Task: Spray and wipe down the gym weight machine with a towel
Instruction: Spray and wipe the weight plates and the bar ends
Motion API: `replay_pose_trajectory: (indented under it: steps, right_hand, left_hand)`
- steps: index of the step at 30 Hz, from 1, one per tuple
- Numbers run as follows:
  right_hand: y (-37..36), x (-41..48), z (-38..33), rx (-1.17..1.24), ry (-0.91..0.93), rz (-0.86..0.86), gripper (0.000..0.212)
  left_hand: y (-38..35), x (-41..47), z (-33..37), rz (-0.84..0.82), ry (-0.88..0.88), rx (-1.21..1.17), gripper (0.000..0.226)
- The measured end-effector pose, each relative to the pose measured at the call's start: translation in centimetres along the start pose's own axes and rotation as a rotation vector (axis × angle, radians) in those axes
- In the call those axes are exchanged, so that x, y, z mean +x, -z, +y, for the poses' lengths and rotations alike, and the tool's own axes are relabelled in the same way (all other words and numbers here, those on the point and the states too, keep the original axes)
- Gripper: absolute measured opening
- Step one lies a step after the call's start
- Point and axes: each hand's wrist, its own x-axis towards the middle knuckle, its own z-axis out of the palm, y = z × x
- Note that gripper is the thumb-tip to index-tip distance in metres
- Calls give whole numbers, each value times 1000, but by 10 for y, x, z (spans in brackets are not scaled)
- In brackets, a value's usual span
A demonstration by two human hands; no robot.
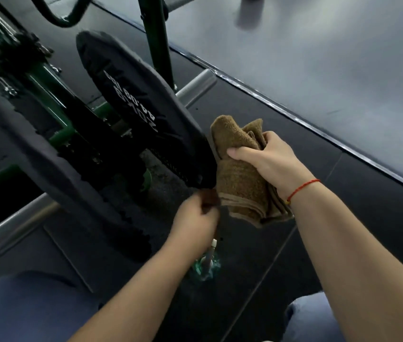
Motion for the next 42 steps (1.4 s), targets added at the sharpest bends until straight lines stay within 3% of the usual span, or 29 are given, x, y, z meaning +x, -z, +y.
replay_pose_trajectory:
  steps: [3, 5, 8, 13, 16, 19, 21, 25, 26, 29, 31, 33, 36, 38, 39, 41, 42]
  right_hand:
    - [10, -7, -17, 87, 109, 2, 56]
    - [11, -11, -28, 148, 182, -24, 68]
    - [8, -18, -42, 200, 236, -119, 85]
    - [14, -22, -43, 288, 264, -498, 88]
    - [14, -23, -46, 200, 283, -564, 96]
    - [20, -25, -59, 126, 299, -598, 89]
    - [30, -26, -68, 96, 317, -584, 70]
    - [46, -27, -89, 210, 312, -441, 11]
    - [45, -29, -98, 208, 332, -406, 7]
    - [27, -25, -120, -32, 501, -273, 9]
    - [8, -26, -129, -233, 667, -177, 8]
    - [-9, -32, -135, -327, 824, -105, 24]
    - [-29, -43, -145, -390, 962, -195, 37]
    - [-36, -37, -148, -307, 815, -413, 34]
    - [-37, -35, -151, -176, 680, -527, 34]
    - [-37, -26, -156, 75, 471, -652, 31]
    - [-38, -22, -155, 161, 470, -614, 29]
  left_hand:
    - [14, -14, 59, 154, -166, -233, 18]
    - [20, -18, 84, 169, -174, -357, 13]
    - [30, -17, 104, 132, -137, -352, 29]
    - [66, -15, 120, 166, 7, -392, 13]
    - [78, -18, 125, 181, 27, -386, 10]
    - [83, -26, 133, 195, 5, -437, 13]
    - [88, -33, 141, 172, -2, -523, 13]
    - [98, -48, 149, 137, -39, -782, 22]
    - [100, -51, 150, 164, -51, -817, 26]
    - [100, -52, 145, 283, 8, -853, 35]
    - [99, -51, 139, 355, 61, -869, 29]
    - [98, -51, 139, 369, 61, -937, 32]
    - [101, -48, 141, 341, 1, -988, 61]
    - [101, -40, 141, 342, 30, -1002, 90]
    - [102, -37, 139, 373, 42, -992, 92]
    - [103, -31, 132, 496, 95, -955, 66]
    - [104, -27, 129, 541, 139, -941, 50]
